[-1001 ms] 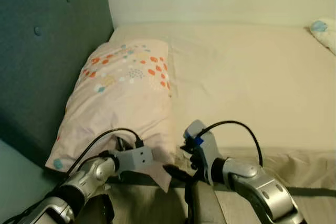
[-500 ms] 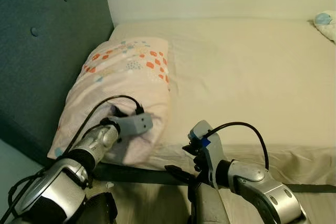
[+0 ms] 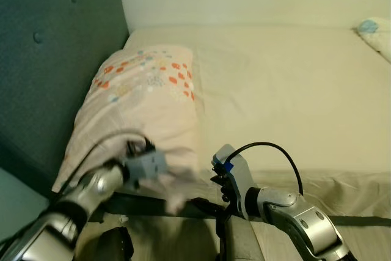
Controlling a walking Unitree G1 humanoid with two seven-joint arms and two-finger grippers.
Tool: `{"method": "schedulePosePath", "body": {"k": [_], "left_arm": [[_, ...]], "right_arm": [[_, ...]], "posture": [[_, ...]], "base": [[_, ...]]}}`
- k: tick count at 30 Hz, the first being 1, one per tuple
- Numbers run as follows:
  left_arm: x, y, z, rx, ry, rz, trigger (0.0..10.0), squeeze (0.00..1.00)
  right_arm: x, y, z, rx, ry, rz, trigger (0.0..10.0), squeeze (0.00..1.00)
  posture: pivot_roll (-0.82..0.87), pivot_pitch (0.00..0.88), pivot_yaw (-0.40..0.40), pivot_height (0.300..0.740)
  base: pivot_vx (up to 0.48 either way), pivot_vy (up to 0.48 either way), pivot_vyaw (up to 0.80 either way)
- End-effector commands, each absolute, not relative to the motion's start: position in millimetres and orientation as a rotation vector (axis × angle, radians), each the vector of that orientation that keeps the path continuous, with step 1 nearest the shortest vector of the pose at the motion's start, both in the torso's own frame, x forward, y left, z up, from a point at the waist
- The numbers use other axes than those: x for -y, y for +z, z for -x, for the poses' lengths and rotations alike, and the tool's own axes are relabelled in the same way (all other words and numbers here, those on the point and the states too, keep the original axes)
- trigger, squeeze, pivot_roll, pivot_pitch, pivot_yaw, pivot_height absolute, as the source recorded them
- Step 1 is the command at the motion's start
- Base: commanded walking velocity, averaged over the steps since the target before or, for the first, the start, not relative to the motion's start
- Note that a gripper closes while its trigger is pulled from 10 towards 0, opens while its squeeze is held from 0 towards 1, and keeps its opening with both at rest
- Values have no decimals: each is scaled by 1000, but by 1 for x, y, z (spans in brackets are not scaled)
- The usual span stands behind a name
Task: Clean up the room
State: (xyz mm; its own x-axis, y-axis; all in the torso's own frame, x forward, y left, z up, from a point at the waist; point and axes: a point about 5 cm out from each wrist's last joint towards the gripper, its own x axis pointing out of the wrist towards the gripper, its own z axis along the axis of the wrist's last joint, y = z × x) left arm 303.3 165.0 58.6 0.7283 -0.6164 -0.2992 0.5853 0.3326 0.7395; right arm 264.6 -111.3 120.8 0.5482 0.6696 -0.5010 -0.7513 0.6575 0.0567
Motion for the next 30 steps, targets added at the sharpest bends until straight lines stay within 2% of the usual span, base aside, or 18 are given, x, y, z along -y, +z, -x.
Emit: {"method": "schedulePosePath", "body": {"k": [1,3,5,6,7,9,10,11,12,13,14,15,16,17,18,24,30], "left_arm": [[-169,54,-294,34,-833,-946,10000,0],[-171,51,-285,31,-846,-914,10000,0],[-179,50,-268,11,-833,-793,10000,0],[-179,50,-268,11,-833,-793,10000,0],[-183,54,-258,12,-813,-722,10000,0],[-183,54,-258,12,-813,-722,10000,0],[-188,60,-253,19,-770,-645,10000,0],[-194,70,-256,42,-671,-554,10000,0],[-194,70,-256,42,-671,-554,10000,0],[-199,82,-267,88,-515,-449,10000,0],[-199,82,-267,88,-515,-449,10000,0],[-199,91,-280,118,-368,-336,10000,0],[-195,97,-290,132,-269,-235,10000,0],[-195,97,-290,132,-269,-235,10000,0],[-190,99,-297,121,-185,-165,10000,0],[-184,98,-301,62,-21,14,10000,0],[-180,97,-298,38,1,-5,10000,0]], "right_arm": [[112,118,-266,-516,832,172,10000,0],[111,118,-267,-511,829,170,10000,0],[110,119,-269,-501,828,173,10000,0],[110,119,-269,-501,828,173,10000,0],[110,116,-270,-506,817,178,10000,0],[110,116,-270,-506,817,178,10000,0],[110,113,-271,-510,802,187,10000,0],[111,109,-274,-516,773,194,10000,0],[111,109,-274,-516,773,194,10000,0],[113,106,-279,-502,717,236,10000,0],[113,106,-279,-502,717,236,10000,0],[115,105,-285,-469,651,263,10000,0],[116,106,-291,-429,576,271,10000,0],[116,106,-291,-429,576,271,10000,0],[117,107,-296,-384,504,275,10000,0],[122,111,-301,-279,359,259,10000,0],[128,115,-302,-217,272,158,10000,0]], "posture": [[-100,146,-4,577],[-98,135,2,577],[-97,126,10,577],[-97,126,10,577],[-76,97,10,577],[-76,97,10,577],[-71,83,9,577],[-68,76,4,577],[-68,76,4,577],[-53,59,-7,577],[-53,59,-7,577],[-54,57,-10,577],[-67,44,-8,577],[-67,44,-8,577],[-69,36,-6,577],[-80,28,-8,577],[-86,27,-11,577]], "base": [[0,0,0],[0,0,0],[0,0,0],[0,0,0],[0,0,0],[0,0,0],[0,0,0],[0,0,0],[0,0,0],[0,0,0],[0,0,0],[0,0,0],[0,0,0],[0,0,0],[0,0,0],[0,0,0],[0,0,0]]}}
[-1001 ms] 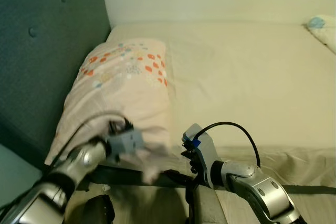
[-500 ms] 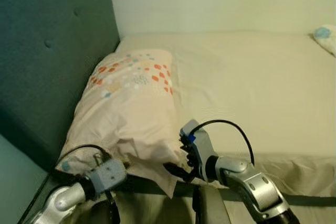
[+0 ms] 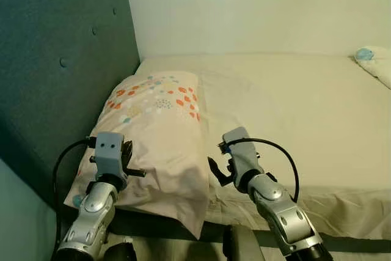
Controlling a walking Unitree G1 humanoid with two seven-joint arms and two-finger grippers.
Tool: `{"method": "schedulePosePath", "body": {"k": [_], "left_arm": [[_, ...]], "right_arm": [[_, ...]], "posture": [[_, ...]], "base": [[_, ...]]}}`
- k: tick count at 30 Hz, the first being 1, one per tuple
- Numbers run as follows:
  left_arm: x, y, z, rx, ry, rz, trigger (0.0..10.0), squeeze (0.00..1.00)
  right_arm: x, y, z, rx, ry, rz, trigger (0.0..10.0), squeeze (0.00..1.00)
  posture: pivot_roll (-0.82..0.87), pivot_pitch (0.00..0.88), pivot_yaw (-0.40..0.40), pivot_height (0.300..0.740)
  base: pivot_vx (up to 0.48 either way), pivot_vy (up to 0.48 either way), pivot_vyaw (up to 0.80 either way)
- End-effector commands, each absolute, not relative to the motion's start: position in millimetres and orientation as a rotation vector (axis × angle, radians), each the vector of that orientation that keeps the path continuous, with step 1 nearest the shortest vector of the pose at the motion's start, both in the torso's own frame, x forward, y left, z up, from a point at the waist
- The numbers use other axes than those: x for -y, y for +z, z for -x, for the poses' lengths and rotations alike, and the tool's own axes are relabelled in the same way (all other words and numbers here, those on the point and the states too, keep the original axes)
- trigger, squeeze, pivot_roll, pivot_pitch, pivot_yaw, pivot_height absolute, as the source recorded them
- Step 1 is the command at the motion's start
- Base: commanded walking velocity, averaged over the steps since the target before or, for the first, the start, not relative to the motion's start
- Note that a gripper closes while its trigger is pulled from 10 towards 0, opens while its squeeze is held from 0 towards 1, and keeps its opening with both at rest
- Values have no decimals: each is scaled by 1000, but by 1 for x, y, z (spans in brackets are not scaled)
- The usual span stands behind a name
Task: Clean up the room
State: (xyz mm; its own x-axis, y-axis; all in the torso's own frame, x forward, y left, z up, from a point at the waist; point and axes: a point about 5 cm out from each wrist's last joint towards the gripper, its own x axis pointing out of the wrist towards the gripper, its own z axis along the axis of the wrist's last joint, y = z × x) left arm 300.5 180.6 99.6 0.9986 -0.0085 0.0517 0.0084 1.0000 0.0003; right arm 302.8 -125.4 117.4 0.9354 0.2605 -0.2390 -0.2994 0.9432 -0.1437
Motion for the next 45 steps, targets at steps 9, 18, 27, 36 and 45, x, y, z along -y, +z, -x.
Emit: {"method": "schedulePosePath", "body": {"k": [9,18,27,36,45], "left_arm": [[-172,112,-297,51,11,-18,10000,0],[-167,120,-299,49,-15,-12,10000,0],[-168,129,-297,55,0,-3,10000,0],[-170,134,-298,54,25,14,10000,0],[-169,132,-295,38,23,21,10000,0]], "right_arm": [[135,117,-305,-152,218,108,10000,0],[133,118,-306,-133,215,89,10000,0],[137,121,-306,-108,196,78,10000,0],[133,126,-308,-90,206,75,10000,0],[131,132,-310,-68,223,76,10000,0]], "posture": [[-77,17,-20,602],[-73,14,-24,627],[-83,12,-18,662],[-82,14,-19,687],[-84,14,-20,707]], "base": [[0,0,0],[0,0,0],[0,0,0],[0,0,0],[0,0,0]]}}
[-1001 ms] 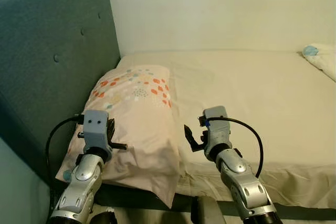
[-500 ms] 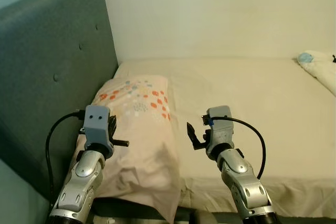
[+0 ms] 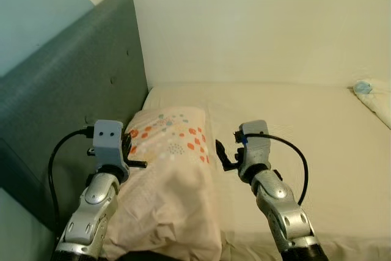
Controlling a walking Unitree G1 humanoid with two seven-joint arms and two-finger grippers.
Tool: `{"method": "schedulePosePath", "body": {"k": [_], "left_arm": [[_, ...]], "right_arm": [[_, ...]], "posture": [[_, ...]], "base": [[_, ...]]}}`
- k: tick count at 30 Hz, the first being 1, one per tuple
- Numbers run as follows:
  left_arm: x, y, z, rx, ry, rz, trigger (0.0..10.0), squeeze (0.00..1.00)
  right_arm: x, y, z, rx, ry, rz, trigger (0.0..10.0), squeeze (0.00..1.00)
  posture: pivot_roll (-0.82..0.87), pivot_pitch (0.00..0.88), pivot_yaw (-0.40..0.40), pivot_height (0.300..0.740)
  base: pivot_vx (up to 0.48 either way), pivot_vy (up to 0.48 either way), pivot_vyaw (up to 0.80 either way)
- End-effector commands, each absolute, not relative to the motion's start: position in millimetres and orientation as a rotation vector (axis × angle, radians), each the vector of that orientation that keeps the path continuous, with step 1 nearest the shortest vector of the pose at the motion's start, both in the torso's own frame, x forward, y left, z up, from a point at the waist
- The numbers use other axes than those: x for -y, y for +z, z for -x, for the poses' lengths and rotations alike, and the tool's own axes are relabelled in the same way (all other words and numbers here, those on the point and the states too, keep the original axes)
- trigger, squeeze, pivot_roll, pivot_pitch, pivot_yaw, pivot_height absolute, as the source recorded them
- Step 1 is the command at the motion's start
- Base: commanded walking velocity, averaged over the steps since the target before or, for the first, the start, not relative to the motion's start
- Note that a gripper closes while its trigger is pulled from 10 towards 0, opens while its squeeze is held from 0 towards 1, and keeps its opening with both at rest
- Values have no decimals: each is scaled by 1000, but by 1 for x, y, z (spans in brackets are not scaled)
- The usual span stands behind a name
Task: Clean up the room
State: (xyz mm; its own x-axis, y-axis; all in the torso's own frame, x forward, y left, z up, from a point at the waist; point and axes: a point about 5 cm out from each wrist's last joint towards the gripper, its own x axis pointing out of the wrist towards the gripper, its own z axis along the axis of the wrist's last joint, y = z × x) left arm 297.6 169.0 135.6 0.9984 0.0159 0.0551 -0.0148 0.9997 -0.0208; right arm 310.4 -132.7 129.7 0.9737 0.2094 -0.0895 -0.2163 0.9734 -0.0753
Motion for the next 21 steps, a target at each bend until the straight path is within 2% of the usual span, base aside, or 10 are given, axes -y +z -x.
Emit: {"method": "schedulePosePath", "body": {"k": [1,11,21], "left_arm": [[-168,132,-295,38,17,19,10000,0],[-167,135,-294,45,4,32,10000,0],[-162,132,-292,42,-7,22,10000,0]], "right_arm": [[130,134,-311,-64,226,75,10000,0],[127,137,-311,-47,243,92,10000,0],[129,130,-311,-68,232,144,10000,0]], "posture": [[-84,14,-20,712],[-81,12,-23,740],[-85,11,-38,740]], "base": [[0,0,0],[0,0,0],[0,0,0]]}}
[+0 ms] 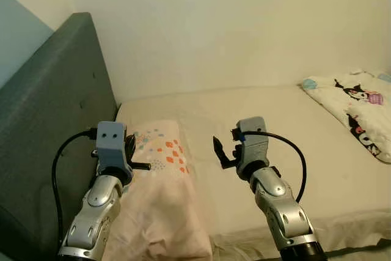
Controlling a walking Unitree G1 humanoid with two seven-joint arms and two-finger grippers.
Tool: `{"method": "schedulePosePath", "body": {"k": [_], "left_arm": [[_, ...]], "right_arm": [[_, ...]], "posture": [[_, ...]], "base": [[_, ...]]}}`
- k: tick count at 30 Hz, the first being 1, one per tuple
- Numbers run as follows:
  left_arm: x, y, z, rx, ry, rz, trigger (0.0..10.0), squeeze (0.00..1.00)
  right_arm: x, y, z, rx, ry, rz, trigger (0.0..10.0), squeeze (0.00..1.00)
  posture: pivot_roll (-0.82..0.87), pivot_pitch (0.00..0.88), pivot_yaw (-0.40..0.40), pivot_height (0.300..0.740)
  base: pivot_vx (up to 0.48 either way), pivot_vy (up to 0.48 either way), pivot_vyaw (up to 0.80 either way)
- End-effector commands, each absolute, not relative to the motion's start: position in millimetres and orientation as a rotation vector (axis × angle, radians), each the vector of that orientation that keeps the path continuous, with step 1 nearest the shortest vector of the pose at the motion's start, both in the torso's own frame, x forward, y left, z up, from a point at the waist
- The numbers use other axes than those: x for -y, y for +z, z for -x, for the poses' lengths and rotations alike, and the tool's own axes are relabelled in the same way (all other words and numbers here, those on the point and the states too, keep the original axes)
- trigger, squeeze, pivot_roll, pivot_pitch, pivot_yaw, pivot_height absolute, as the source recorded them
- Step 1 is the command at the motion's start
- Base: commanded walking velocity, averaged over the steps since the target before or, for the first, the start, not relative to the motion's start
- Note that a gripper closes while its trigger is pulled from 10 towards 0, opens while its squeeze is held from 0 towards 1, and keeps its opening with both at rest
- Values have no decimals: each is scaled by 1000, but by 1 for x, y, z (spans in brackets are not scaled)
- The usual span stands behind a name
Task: Clean up the room
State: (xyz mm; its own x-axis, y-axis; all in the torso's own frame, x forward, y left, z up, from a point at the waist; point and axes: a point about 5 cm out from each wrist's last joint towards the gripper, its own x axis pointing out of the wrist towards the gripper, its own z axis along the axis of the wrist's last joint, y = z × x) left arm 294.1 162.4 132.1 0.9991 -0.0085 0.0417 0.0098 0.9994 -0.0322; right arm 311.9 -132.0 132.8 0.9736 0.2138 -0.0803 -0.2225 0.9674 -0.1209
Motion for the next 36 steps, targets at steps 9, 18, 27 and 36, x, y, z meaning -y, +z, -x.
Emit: {"method": "schedulePosePath", "body": {"k": [9,18,27,36], "left_arm": [[-159,132,-294,44,-7,-25,10000,0],[-161,132,-293,39,-5,-31,10000,0],[-164,135,-291,58,14,-34,10000,0],[-167,137,-290,69,30,-32,10000,0]], "right_arm": [[132,123,-313,-109,213,172,10000,0],[131,123,-308,-99,221,173,10000,0],[130,123,-306,-102,223,173,10000,0],[131,123,-306,-107,221,187,10000,0]], "posture": [[-90,48,-47,740],[-90,68,-28,740],[-85,78,-31,740],[-86,83,-32,740]], "base": [[0,0,0],[0,0,0],[0,0,0],[0,0,0]]}}
